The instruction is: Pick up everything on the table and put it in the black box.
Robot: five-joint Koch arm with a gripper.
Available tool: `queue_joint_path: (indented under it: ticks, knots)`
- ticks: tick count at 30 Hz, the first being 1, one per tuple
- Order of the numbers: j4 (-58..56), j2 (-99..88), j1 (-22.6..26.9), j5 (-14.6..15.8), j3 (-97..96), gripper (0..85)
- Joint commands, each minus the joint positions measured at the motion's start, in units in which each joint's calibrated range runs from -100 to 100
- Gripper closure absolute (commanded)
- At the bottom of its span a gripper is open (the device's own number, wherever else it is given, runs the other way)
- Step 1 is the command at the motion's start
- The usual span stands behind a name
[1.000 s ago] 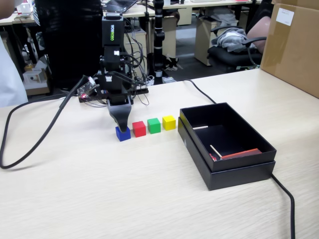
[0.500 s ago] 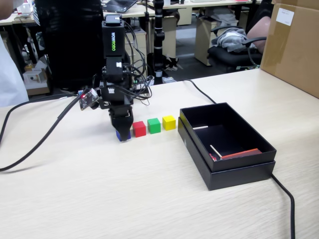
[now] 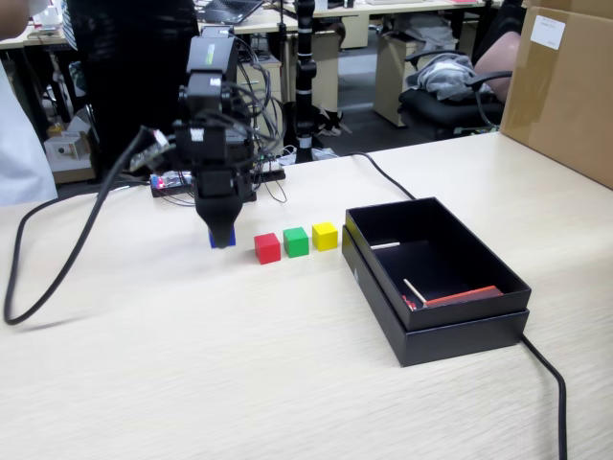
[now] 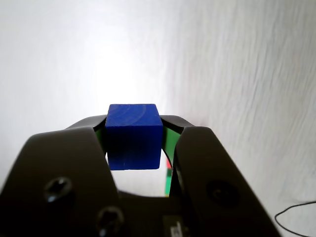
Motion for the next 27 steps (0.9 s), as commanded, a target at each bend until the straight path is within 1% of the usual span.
queue_joint_path:
  ticks: [1, 2, 4, 7, 9, 10, 12, 13, 19, 24, 26, 27]
  knots:
    - [-2.7, -4.1, 3.0, 0.8, 9.8, 76.2]
    - [-2.9, -3.9, 3.6, 0.9, 10.8, 76.2]
    - [-3.1, -2.2, 6.4, 1.4, 15.5, 76.2]
    - [-3.1, 6.4, 11.9, 2.9, 26.1, 76.1]
    - [-3.0, 11.1, 14.0, 3.9, 31.3, 76.1]
    - [-3.1, 18.7, 16.4, 5.2, 38.2, 76.1]
    - [-3.1, 26.6, 18.2, 6.3, 44.2, 76.1]
    - [-3.1, 33.5, 19.8, 7.4, 47.2, 76.1]
    - [-3.1, 52.5, 22.8, 10.5, 48.8, 75.7]
    - [-3.1, 60.3, 23.6, 11.6, 50.7, 75.0]
    - [-3.6, 62.8, 23.7, 11.7, 51.2, 68.4]
    - [-5.4, 65.1, 23.8, 11.8, 51.9, 59.5]
